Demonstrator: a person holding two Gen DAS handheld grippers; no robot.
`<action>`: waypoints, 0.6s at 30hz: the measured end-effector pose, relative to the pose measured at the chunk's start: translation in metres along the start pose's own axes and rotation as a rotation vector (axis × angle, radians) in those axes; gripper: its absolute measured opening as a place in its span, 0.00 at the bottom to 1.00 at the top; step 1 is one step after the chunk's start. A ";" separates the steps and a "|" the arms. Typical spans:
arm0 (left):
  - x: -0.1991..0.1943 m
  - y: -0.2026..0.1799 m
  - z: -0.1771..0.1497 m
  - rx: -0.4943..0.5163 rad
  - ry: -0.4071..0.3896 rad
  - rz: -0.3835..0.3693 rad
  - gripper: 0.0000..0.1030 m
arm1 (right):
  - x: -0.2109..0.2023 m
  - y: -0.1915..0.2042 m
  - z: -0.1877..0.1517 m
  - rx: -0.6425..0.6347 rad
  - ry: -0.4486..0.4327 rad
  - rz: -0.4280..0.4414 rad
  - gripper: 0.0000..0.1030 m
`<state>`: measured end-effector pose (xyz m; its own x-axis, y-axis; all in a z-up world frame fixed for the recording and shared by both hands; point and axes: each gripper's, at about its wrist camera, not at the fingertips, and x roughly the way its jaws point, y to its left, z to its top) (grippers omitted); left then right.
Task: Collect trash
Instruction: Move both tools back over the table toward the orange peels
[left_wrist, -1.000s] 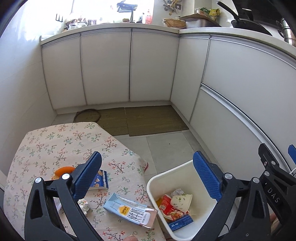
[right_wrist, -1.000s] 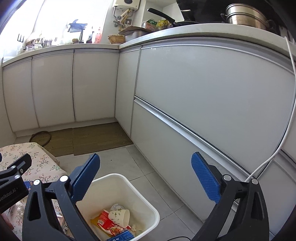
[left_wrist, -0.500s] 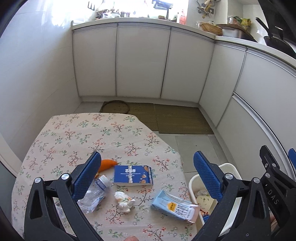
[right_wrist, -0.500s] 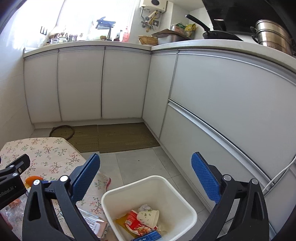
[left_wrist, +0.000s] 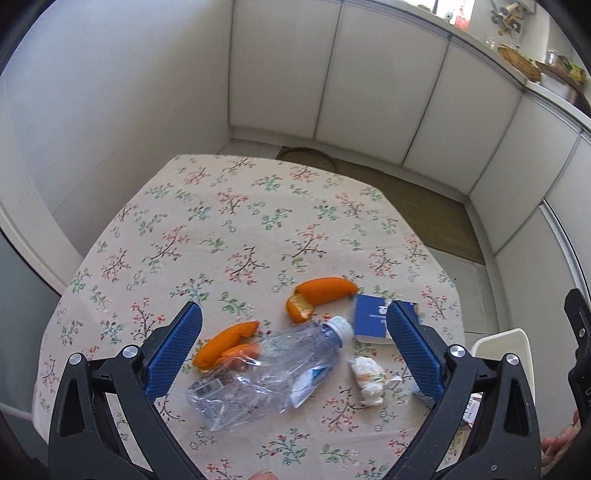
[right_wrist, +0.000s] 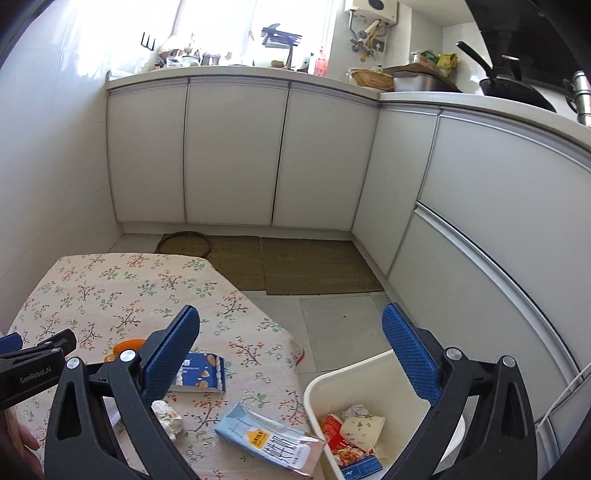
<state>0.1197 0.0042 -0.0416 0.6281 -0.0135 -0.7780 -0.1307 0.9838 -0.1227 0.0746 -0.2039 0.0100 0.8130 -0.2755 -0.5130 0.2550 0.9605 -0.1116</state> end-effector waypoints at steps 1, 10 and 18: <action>0.004 0.008 0.000 -0.015 0.012 0.004 0.93 | 0.001 0.005 0.000 -0.005 0.004 0.008 0.93; 0.045 0.046 -0.011 0.008 0.222 -0.035 0.93 | 0.011 0.040 -0.003 -0.027 0.039 0.066 0.93; 0.067 0.053 -0.008 0.104 0.233 0.028 0.92 | 0.023 0.034 -0.003 0.038 0.092 0.084 0.93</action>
<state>0.1485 0.0537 -0.1055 0.4305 -0.0153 -0.9025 -0.0583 0.9973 -0.0447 0.1008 -0.1776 -0.0083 0.7814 -0.1881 -0.5950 0.2096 0.9772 -0.0336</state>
